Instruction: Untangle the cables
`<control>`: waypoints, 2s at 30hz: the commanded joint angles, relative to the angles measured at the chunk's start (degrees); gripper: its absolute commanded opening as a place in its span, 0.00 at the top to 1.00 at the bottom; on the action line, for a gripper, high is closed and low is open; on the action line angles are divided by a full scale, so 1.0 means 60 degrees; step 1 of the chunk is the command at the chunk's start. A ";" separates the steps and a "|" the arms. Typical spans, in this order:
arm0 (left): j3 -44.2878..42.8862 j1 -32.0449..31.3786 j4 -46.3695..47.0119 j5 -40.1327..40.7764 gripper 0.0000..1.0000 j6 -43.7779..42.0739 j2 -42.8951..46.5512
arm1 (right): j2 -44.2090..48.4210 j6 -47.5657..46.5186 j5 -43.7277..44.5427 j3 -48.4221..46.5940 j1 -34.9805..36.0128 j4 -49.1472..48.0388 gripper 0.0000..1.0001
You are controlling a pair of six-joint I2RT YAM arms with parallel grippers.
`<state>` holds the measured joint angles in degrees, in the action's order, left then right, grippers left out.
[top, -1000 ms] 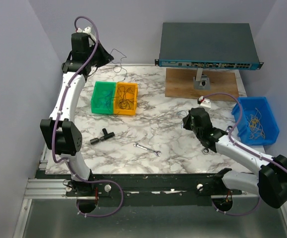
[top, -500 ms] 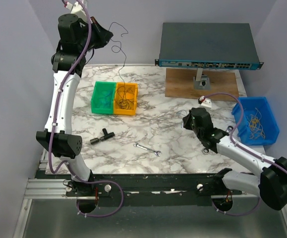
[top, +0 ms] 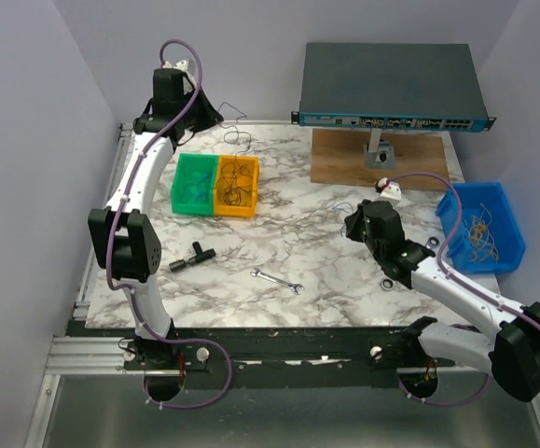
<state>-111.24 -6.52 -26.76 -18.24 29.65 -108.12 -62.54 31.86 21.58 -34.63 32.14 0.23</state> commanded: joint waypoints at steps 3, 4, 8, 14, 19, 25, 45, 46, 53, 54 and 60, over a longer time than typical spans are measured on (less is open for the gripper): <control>0.2452 -0.0227 0.0935 0.1094 1.00 -0.0356 0.0877 | 0.0120 -0.0139 -0.0064 -0.0276 -0.0018 0.0313 0.99; 0.2869 -0.0340 0.0930 0.1368 1.00 -0.0466 0.0988 | 0.0105 -0.0145 -0.0085 -0.0285 -0.0010 0.0313 0.99; 0.3646 -0.0802 0.0463 0.2928 1.00 -0.0883 0.0957 | 0.0030 -0.0127 -0.0205 -0.0325 -0.0011 0.0297 0.99; 0.2480 -0.1633 -0.1199 0.5338 1.00 -0.1907 -0.0179 | 0.0026 -0.0198 -0.0258 -0.0322 -0.0010 0.0414 0.99; 0.1000 -0.2141 -0.2465 0.5583 1.00 -0.2358 -0.1443 | -0.0359 -0.0198 -0.0344 -0.0489 -0.0003 0.0733 0.99; 0.0098 -0.2194 -0.4010 0.5887 1.00 -0.2668 -0.2743 | -0.0391 -0.0232 -0.0335 -0.0432 -0.0014 0.0856 0.99; 0.2485 -0.2267 -0.2280 0.4446 0.35 -0.2351 0.0733 | -0.3060 -0.0781 -0.5543 -0.2632 0.0796 0.0631 0.99; 0.2783 -0.2267 -0.2139 0.4267 0.32 -0.2289 0.1125 | -0.3001 -0.0716 -0.5452 -0.2690 0.0796 0.0670 0.88; 0.5485 -0.2572 -0.0860 0.3626 0.01 -0.1577 0.3898 | -0.2347 -0.0282 -0.2301 -0.2714 0.0619 0.2411 0.01; 0.6035 -0.2677 -0.0529 0.3424 0.01 -0.1396 0.4235 | -0.2213 -0.0277 -0.2130 -0.2607 0.0526 0.2651 0.00; 0.8673 -0.3782 0.1153 0.2758 0.01 -0.0467 0.5478 | -0.1632 -0.0283 -0.1622 -0.1916 -0.0446 0.3198 0.00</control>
<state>-66.94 -24.95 -28.25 3.51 21.71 -77.38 -74.02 29.87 6.31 -48.77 32.73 14.26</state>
